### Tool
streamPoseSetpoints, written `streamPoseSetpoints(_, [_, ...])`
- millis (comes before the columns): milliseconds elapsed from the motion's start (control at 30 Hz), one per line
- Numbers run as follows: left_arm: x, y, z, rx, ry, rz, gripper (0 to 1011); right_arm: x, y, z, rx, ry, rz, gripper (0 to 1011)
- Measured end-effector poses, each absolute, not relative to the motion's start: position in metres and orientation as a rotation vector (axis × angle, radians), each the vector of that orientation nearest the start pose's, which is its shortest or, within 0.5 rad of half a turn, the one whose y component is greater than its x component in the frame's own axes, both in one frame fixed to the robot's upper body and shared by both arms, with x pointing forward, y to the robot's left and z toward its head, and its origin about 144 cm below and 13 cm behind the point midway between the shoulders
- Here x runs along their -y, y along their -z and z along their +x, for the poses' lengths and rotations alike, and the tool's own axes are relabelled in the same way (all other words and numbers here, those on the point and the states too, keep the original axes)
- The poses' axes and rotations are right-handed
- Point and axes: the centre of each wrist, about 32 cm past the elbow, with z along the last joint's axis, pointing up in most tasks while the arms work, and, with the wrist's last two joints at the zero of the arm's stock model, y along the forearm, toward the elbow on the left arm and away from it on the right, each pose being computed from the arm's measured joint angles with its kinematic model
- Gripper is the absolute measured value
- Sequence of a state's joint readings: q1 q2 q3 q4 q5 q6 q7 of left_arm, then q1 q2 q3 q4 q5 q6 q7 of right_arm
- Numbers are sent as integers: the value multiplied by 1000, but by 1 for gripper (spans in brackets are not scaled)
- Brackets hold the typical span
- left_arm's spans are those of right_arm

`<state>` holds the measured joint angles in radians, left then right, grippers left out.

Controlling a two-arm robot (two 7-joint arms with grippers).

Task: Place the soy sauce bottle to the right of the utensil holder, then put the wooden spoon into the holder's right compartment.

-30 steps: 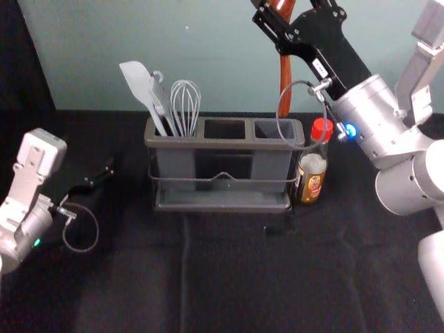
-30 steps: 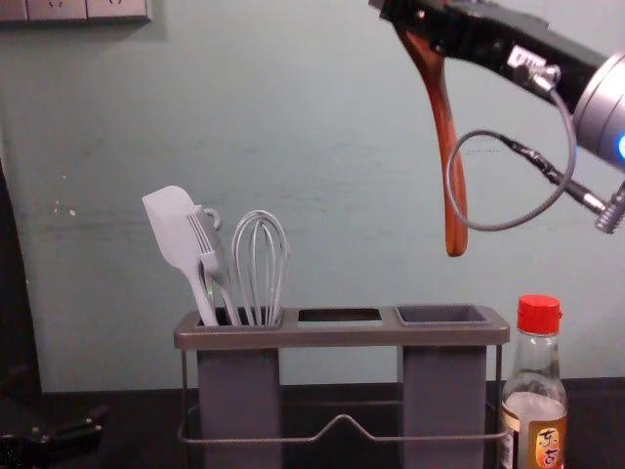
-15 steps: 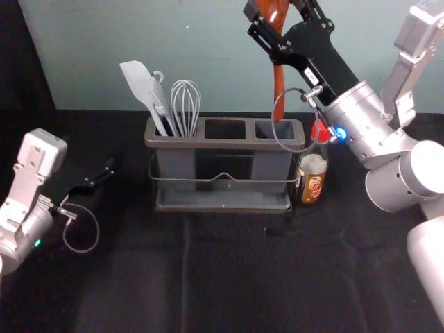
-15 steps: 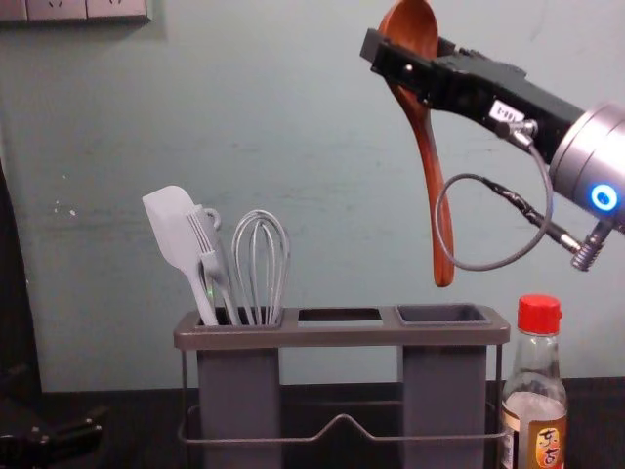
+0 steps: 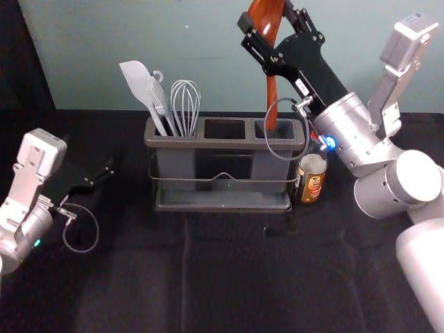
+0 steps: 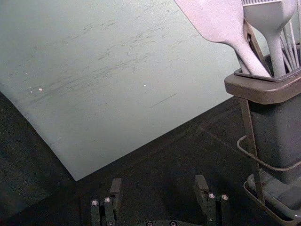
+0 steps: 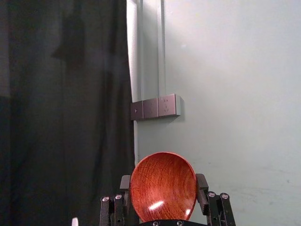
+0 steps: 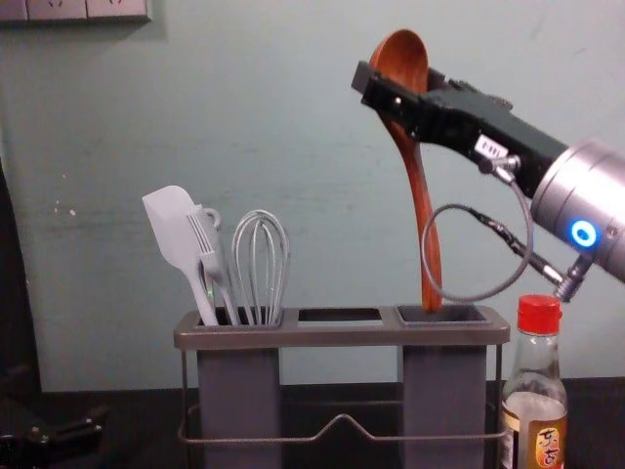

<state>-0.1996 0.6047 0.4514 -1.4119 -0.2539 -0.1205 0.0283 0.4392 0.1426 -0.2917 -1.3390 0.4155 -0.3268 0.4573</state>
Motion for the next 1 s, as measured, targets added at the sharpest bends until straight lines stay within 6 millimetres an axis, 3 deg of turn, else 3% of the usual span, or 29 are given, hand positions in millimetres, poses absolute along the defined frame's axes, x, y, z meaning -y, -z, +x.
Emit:
streamPoseSetpoints(567, [-310, -1140, 489, 285, -1248, 304, 1000, 189, -1189, 557, 237, 887, 438, 836])
streamPoseSetpoints(1000, [-310, -1140, 489, 285, -1248, 305, 1000, 192, -1172, 551, 230, 899, 410, 837])
